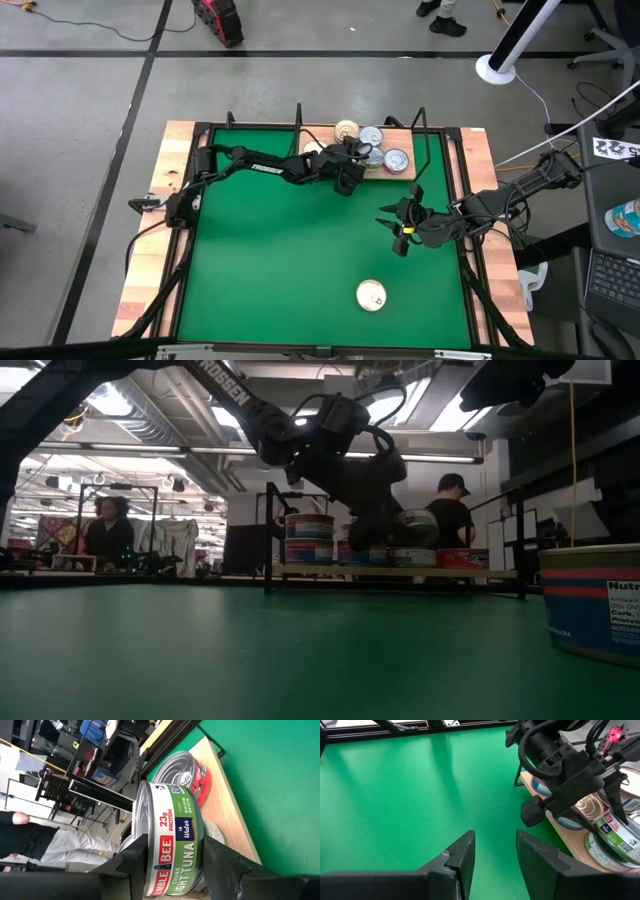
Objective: Stack canned seafood by type on shelf
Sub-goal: Stack the green tuna can on top of the green tuna can on the shelf
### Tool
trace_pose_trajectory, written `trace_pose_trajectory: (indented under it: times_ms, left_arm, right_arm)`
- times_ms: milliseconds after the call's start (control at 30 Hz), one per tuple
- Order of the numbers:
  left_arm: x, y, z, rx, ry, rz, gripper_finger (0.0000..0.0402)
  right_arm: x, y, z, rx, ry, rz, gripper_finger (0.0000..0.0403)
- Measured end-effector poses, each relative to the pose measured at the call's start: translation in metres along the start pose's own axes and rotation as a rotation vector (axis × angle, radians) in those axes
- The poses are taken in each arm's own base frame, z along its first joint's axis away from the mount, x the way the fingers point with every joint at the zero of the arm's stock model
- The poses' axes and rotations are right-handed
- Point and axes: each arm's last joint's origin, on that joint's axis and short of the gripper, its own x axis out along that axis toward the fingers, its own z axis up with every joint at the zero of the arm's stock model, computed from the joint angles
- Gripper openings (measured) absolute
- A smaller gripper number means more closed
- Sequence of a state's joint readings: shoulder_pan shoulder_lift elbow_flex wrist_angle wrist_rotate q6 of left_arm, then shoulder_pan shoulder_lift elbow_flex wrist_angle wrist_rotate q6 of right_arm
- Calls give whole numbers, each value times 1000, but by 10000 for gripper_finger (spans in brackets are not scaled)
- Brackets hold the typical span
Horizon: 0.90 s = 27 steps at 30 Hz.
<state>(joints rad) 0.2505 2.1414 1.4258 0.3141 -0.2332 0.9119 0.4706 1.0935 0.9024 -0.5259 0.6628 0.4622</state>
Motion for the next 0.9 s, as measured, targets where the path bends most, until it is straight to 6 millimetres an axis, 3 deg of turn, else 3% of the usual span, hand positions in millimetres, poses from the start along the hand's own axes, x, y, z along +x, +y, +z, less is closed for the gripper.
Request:
trace_pose_trajectory:
  times_ms: [900]
  left_arm:
    - [3,8,-10,-83,-20,-8,153]
  right_arm:
    - [0,0,0,-1,0,0,143]
